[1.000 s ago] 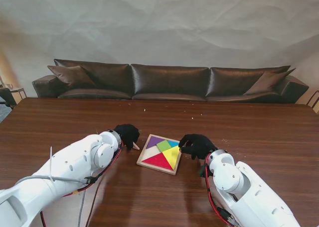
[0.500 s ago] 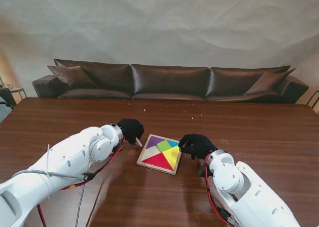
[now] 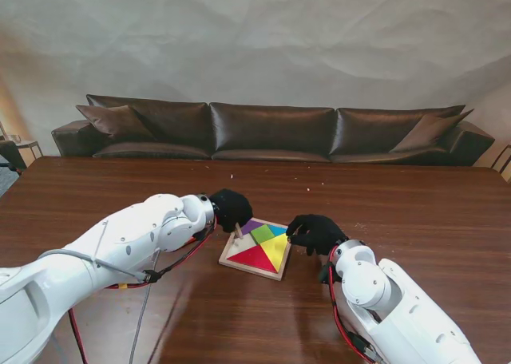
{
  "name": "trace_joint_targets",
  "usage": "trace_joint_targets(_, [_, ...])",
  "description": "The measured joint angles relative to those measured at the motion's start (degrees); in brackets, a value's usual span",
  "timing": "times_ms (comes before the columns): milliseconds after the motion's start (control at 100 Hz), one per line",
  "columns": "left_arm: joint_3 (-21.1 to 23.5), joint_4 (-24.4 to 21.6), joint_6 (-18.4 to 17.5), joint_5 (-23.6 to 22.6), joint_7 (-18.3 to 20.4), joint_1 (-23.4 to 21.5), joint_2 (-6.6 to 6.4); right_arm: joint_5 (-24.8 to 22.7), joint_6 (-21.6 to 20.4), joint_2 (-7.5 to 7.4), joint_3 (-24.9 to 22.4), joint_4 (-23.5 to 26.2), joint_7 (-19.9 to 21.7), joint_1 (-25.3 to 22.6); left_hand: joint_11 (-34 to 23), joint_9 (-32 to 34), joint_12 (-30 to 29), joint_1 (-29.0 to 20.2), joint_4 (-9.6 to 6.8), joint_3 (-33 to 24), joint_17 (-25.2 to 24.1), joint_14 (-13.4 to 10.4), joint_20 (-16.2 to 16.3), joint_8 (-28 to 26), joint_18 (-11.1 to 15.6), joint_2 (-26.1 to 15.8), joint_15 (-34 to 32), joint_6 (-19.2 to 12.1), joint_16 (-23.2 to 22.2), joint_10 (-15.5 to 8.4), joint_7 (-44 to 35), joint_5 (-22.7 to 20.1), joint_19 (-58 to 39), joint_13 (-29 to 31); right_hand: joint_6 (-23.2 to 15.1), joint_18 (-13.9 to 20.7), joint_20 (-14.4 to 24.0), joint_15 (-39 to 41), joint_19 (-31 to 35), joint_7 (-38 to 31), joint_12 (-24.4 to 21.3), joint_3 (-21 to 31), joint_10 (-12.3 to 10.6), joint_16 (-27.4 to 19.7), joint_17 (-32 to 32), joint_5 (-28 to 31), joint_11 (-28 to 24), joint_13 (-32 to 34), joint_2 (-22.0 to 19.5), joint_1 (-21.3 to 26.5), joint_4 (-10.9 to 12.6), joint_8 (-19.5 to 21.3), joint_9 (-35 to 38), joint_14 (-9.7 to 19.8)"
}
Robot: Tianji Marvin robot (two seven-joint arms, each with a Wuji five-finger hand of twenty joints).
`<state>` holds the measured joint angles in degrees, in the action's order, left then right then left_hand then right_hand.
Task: Assemble the tangram pieces into a square
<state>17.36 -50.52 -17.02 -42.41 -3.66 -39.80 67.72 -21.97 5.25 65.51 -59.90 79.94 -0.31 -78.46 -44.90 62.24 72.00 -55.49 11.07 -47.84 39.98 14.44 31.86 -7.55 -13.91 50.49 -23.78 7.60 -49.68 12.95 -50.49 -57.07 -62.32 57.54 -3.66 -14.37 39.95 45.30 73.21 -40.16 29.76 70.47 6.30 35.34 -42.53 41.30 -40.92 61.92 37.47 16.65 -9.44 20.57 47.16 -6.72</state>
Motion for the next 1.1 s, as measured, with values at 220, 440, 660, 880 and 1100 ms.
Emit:
trace_joint_targets(220, [-2.3,3.8,-2.8,0.9,-3.5,1.1,2.59,0.2,0.0,0.01,-0.2,0.0,0.0,0.0,0.1,-0.7,0.0,0.0,0.00,0.0,-1.4,-0.1,-1.7,0.0,0.2,0.0,0.6,-0.3,0.2,0.0,0.0,0.0,0.7,-1.2,0.0,0.0,0.0,0.0,0.0,0.0,0.0,0.0,0.0,0.0,0.0,0.0,0.0,0.0,0.0,0.0,0.0,0.0,0.0,-0.1])
trace_joint_targets(440, [-4.3,6.2,-6.2,0.8,-6.8,1.2,4.10,0.4,0.0,0.01,-0.3,0.0,0.1,0.0,0.7,-0.8,0.1,0.0,0.00,0.0,-3.5,-0.2,-5.9,0.0,0.4,0.0,1.2,-0.5,0.8,0.0,0.0,0.0,0.8,-1.8,0.1,0.0,0.0,0.0,0.0,0.0,0.0,0.0,0.0,0.0,0.0,0.0,0.0,0.0,0.0,0.0,0.0,0.0,0.0,-0.3])
trace_joint_targets(660, [-6.0,8.8,-8.2,0.4,-9.0,1.7,5.20,0.5,0.0,-0.01,-0.3,-0.1,0.2,0.0,1.3,-1.3,0.7,-0.7,0.00,0.1,-5.0,-0.4,-9.5,0.0,0.5,0.1,1.8,-1.1,2.3,0.0,0.0,0.0,0.8,-3.3,0.1,0.0,0.0,0.1,0.0,0.0,0.0,0.0,0.0,0.0,0.0,0.0,0.0,0.0,0.0,0.0,0.0,0.0,0.0,-0.3])
trace_joint_targets(880, [-8.0,11.2,-10.0,-0.7,-11.5,2.6,5.85,0.7,0.0,-0.01,-0.4,-0.1,0.4,0.0,2.8,-1.3,1.6,-7.9,-1.08,-3.3,-6.2,-0.6,-12.6,-2.7,0.5,0.5,2.1,-10.5,3.8,0.0,-2.2,-4.0,0.7,-4.3,0.1,0.0,0.0,0.1,0.0,0.0,0.0,0.0,0.0,0.0,0.0,0.0,0.0,0.0,0.0,0.0,0.0,0.0,0.0,-0.3])
trace_joint_targets(1100, [-8.7,11.8,-10.4,-1.8,-13.1,2.9,5.90,0.7,0.0,-0.01,-0.4,0.0,0.4,0.0,4.3,-1.3,2.4,-8.4,-1.09,-4.5,-6.8,-0.7,-13.9,-4.5,0.5,0.4,2.6,-12.1,5.1,0.0,-3.4,-5.5,0.6,-4.8,0.1,0.0,0.0,0.1,0.0,0.0,0.0,0.0,0.0,0.0,0.0,0.0,0.0,0.0,0.0,0.0,0.0,0.0,0.0,-0.3])
